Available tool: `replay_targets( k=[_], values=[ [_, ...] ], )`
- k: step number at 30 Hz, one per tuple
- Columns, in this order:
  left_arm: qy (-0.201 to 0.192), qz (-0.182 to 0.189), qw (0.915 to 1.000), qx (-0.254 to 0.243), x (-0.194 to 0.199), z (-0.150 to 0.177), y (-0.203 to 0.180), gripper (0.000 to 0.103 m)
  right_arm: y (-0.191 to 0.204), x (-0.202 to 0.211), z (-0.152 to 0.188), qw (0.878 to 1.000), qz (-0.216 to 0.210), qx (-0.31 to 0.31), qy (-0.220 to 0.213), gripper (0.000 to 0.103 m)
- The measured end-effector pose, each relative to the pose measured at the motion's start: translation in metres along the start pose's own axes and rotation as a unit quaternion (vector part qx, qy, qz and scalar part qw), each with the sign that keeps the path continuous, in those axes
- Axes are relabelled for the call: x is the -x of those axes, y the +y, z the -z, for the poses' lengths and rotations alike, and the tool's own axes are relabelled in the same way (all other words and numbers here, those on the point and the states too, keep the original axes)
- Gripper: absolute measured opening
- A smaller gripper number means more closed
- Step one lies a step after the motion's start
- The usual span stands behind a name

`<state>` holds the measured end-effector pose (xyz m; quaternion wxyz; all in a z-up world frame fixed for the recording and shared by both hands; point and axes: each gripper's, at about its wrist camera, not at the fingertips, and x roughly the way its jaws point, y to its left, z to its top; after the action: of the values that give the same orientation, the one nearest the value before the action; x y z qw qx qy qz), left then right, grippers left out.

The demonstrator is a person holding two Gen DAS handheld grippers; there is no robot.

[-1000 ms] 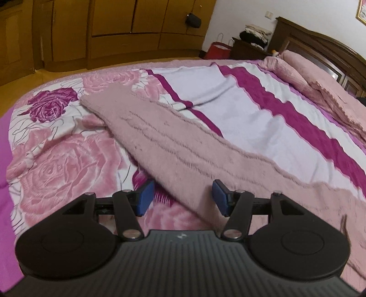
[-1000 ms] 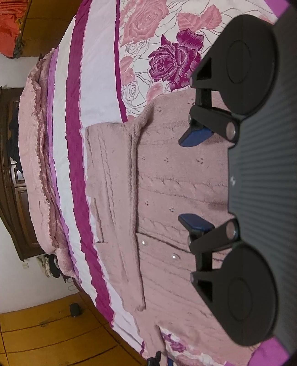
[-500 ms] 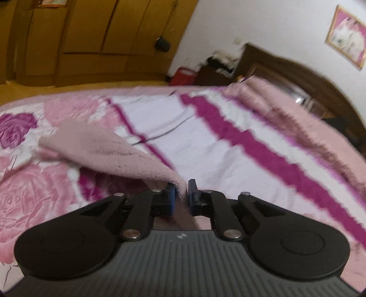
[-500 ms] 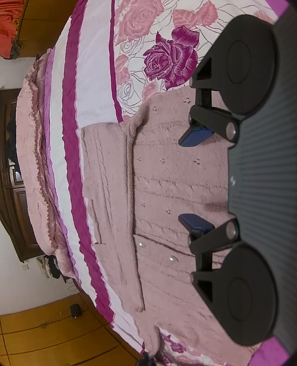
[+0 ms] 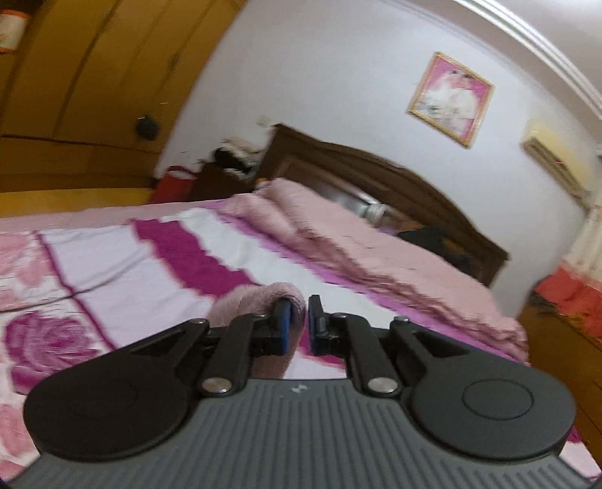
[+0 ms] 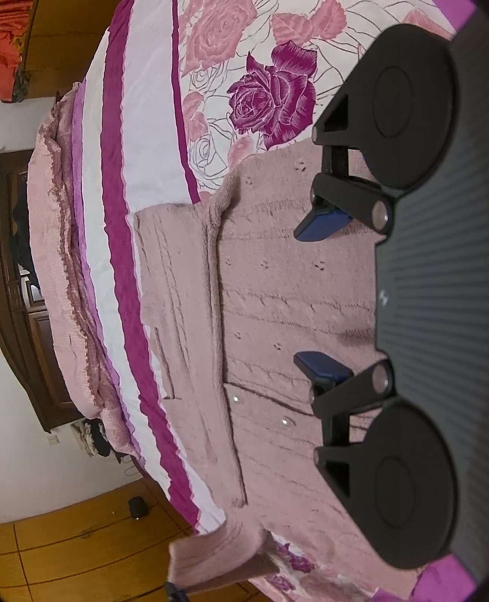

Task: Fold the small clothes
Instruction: 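Grasp the cardigan side edge with the left gripper and lift it, then fold the side edge over the body with the left gripper and release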

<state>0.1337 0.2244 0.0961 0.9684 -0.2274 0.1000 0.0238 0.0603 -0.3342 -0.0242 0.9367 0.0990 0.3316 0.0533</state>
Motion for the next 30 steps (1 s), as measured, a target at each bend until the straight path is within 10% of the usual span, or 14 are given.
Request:
replay_targets(
  k=[15, 24, 30],
  values=[
    [0.095, 0.091, 0.9897, -0.057, -0.027, 0.104, -0.128, 0.01, -0.011, 0.002, 0.005, 1.0, -0.005, -0.018, -0.009, 0.067],
    [0.257, 0.068, 0.9558, -0.126, -0.056, 0.195, -0.135, 0.011, -0.02, 0.0, 0.008, 0.999, -0.009, -0.038, -0.008, 0.067],
    [0.26, 0.054, 0.9492, -0.169, -0.054, 0.198, -0.131, 0.023, -0.018, -0.002, 0.009, 0.999, -0.016, -0.035, -0.004, 0.067]
  ],
)
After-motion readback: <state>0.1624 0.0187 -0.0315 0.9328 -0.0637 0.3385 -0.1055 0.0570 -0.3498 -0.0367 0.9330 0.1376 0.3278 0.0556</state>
